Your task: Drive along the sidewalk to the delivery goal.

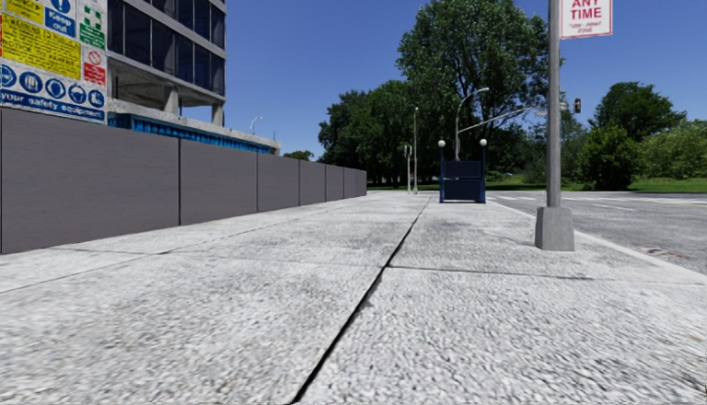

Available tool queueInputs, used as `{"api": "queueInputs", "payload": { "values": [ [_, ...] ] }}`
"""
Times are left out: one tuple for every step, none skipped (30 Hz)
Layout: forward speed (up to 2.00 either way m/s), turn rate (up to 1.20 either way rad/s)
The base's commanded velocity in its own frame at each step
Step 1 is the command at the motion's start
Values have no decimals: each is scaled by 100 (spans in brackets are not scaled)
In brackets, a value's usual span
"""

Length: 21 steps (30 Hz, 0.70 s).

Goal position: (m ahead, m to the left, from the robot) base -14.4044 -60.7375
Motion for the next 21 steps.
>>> {"api": "queueInputs", "payload": {
  "values": [
    [200,0],
    [200,0],
    [200,0],
    [200,0],
    [200,0],
    [200,0],
    [200,0],
    [200,0],
    [200,0],
    [200,0],
    [200,0],
    [200,0],
    [200,0],
    [200,0],
    [200,0],
    [200,0],
    [200,0],
    [200,0],
    [200,0],
    [200,0],
    [200,0]
  ]
}}
